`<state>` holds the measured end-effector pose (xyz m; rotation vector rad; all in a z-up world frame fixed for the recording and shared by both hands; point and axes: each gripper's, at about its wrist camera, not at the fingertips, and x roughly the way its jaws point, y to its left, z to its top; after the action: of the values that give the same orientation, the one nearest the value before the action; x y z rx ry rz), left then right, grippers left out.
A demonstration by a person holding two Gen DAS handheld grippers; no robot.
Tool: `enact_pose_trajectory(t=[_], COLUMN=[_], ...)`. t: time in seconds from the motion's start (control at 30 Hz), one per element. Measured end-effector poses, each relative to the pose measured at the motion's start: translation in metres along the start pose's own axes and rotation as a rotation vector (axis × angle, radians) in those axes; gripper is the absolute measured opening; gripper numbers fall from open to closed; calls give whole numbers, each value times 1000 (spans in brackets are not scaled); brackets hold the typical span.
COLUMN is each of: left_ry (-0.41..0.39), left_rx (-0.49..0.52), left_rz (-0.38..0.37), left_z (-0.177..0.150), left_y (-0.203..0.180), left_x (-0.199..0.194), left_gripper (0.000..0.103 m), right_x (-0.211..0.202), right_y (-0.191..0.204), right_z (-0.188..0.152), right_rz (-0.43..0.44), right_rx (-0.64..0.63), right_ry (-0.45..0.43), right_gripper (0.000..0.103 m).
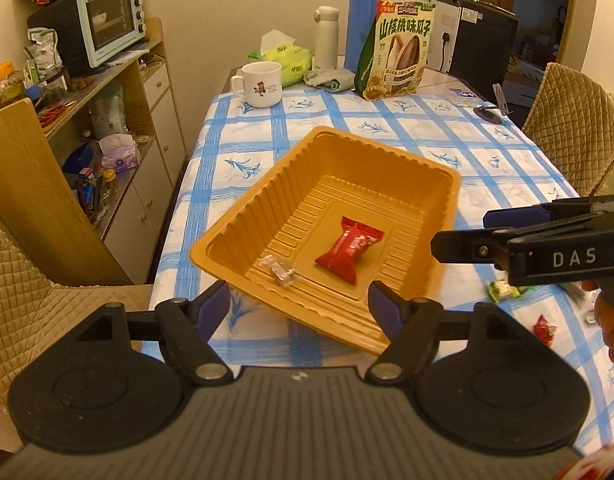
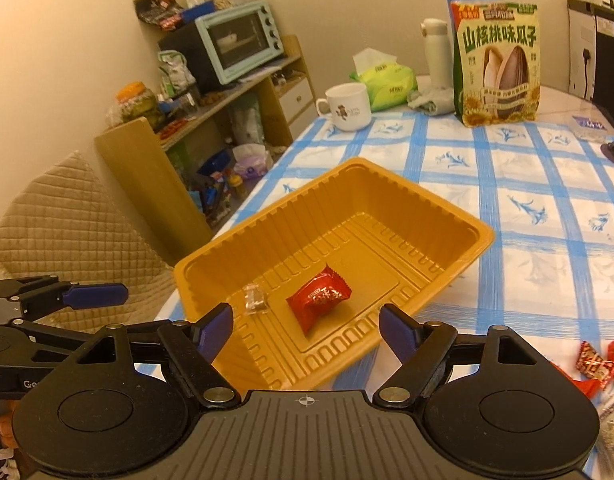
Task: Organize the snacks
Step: 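Move the left tool back toward the green-edged snack bag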
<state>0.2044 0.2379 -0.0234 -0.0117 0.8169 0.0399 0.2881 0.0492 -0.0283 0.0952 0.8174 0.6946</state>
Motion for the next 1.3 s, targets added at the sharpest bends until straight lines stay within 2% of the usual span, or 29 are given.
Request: enact_pose_trajectory(t=[0.27, 0.6, 0.97, 1.3], left_ry=[-14, -12, 30, 49], left_rx=[-6, -4, -13, -3], left_rz=[-1, -40, -27, -17], left_z=[-15, -34, -58, -73], left_y=[-51, -122, -173, -212], left_x=[-28, -48, -47, -41], left_gripper=[79, 79, 80, 86], right_x=[-52, -117, -163, -186], right_y=[-16, -61, -115, -180], right_z=[-25, -64, -105, -143], right_rz=[37, 26, -8, -94], right_rx=[-37, -49, -35, -44], right_ry=[-18, -10, 21, 72], right_gripper=[81, 81, 81, 81])
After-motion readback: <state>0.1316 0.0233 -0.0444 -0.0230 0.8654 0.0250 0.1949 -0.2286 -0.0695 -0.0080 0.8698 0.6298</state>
